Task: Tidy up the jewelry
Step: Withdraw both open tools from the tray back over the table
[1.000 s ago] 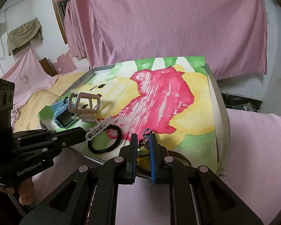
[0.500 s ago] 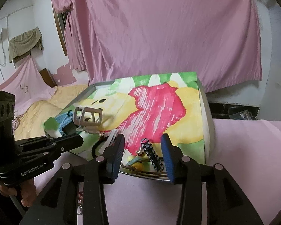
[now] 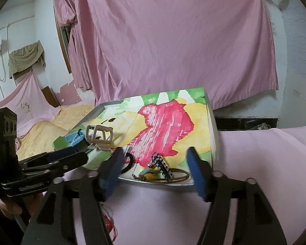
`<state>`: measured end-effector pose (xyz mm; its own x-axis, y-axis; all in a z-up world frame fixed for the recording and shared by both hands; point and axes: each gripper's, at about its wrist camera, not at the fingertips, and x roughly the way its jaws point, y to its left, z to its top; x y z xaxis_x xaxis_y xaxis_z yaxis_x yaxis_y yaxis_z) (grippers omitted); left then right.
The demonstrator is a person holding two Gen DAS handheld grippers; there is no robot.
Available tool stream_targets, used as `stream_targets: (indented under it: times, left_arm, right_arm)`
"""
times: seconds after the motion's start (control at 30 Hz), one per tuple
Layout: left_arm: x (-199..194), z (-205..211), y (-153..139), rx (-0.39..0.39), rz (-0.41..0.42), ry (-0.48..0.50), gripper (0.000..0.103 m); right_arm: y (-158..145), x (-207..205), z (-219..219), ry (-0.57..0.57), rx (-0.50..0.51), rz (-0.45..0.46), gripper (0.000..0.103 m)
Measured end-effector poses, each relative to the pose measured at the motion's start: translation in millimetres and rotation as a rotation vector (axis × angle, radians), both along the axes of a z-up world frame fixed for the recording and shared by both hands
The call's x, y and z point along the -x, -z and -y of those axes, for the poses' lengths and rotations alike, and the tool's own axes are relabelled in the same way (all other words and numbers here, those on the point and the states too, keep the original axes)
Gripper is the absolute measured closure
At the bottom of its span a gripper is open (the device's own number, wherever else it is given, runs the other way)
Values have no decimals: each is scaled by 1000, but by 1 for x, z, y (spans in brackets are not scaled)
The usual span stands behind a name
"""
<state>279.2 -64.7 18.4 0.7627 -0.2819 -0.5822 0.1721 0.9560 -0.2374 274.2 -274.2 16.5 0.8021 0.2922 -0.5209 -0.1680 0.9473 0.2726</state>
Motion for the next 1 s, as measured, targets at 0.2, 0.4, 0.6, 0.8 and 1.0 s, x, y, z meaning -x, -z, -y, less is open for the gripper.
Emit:
stream_targets:
  times: [0.2, 0.4, 0.6, 0.8, 1.0]
  left_arm:
    - [17, -9, -7, 8, 46, -43, 15]
    - [47, -15, -15, 11, 140, -74, 5]
    - [79, -22, -22, -1, 231, -104, 1]
    - [107, -26, -18, -25, 245, -102, 1]
    - [135, -30, -9, -24, 278, -102, 1]
  right_arm:
    - [-4, 19, 5, 41, 3, 32, 17]
    - [-13, 52, 5, 48, 9, 93, 10]
    - [-20, 87, 1, 47, 13, 160, 3]
    - [-23, 120, -3, 46, 48, 209, 3]
    - [-22, 146, -7, 36, 72, 228, 2]
